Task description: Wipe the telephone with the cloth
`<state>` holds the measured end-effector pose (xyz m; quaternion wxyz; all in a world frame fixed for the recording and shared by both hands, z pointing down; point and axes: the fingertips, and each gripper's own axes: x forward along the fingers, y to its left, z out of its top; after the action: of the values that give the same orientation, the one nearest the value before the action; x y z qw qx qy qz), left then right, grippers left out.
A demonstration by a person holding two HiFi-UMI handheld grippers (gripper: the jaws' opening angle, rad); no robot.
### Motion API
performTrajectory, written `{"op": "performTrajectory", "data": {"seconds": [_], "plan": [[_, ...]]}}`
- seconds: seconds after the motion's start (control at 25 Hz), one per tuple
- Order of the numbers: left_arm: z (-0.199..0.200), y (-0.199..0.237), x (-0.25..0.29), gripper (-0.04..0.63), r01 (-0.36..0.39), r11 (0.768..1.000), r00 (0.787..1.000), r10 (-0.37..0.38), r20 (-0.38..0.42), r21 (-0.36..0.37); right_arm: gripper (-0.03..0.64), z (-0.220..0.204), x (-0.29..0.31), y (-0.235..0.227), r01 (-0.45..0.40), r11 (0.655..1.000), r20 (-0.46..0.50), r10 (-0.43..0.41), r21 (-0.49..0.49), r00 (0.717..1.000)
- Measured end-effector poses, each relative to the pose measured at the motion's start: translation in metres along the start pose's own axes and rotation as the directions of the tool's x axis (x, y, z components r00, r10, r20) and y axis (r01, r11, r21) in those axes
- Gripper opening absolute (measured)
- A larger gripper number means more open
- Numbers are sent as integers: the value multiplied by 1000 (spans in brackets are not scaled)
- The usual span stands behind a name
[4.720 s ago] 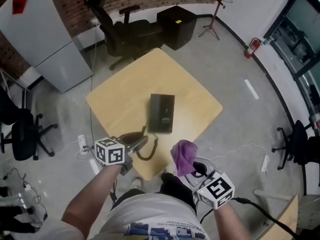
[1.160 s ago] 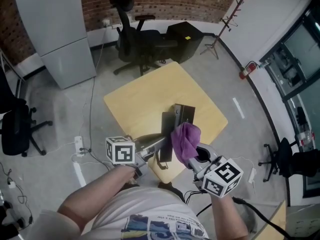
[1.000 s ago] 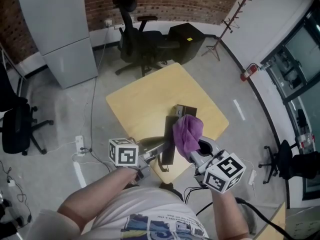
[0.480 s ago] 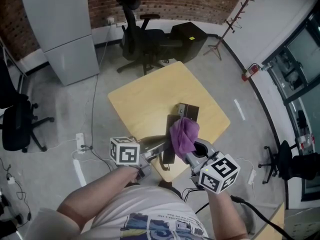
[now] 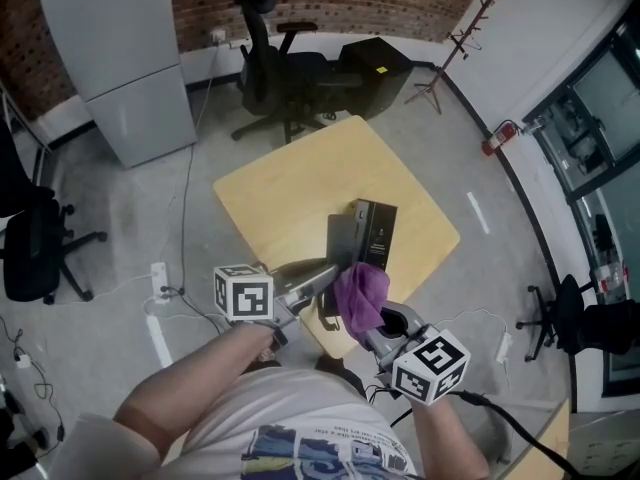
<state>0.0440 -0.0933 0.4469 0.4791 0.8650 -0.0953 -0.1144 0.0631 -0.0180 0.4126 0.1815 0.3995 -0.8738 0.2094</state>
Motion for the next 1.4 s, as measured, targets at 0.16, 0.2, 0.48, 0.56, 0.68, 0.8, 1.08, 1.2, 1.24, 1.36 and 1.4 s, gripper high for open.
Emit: {"op": "performTrajectory", "data": {"seconds": [0.16,0.2,0.48,0.56,0.68,0.8,1.08,1.2,1.24,1.36,1.4], "plan": [[-1,-2,1,80,6,1000,1000,-6,-9,9,44,15,-6,-3,16,1000,30,-16,-17,999],[-2,-3,2,80,7,1000,1000,-7,-12,9,44,23,-7,-5,21,999,46,-20,-25,999],[-15,-7,6,80,4,1000,999,-4,-40,16,44,76,-3,-17,43,994,118,-32,-96,993],[-18,-7,5,80,5,1000,999,-4,-47,17,44,86,2,-19,48,993,126,-34,-105,991],[-21,-8,3,80,8,1000,998,-7,-57,13,44,96,12,-19,42,993,127,-27,-114,992],[-23,-9,3,80,8,1000,998,-7,-58,10,44,97,19,-16,11,994,109,1,-105,994],[-9,-7,-6,80,16,1000,1000,-16,-7,-1,44,66,24,5,-45,997,61,49,-63,997],[4,-3,-10,80,21,1000,1000,-21,20,-8,44,48,25,12,-64,997,35,66,-37,997],[8,-3,-11,80,23,1000,999,-23,29,-13,44,42,24,15,-70,997,29,71,-31,997],[15,-2,-14,80,32,999,998,-30,56,-26,44,27,20,23,-83,996,13,84,-24,996],[18,-2,-16,80,36,999,997,-33,65,-31,44,22,18,25,-87,996,6,88,-20,996]]}}
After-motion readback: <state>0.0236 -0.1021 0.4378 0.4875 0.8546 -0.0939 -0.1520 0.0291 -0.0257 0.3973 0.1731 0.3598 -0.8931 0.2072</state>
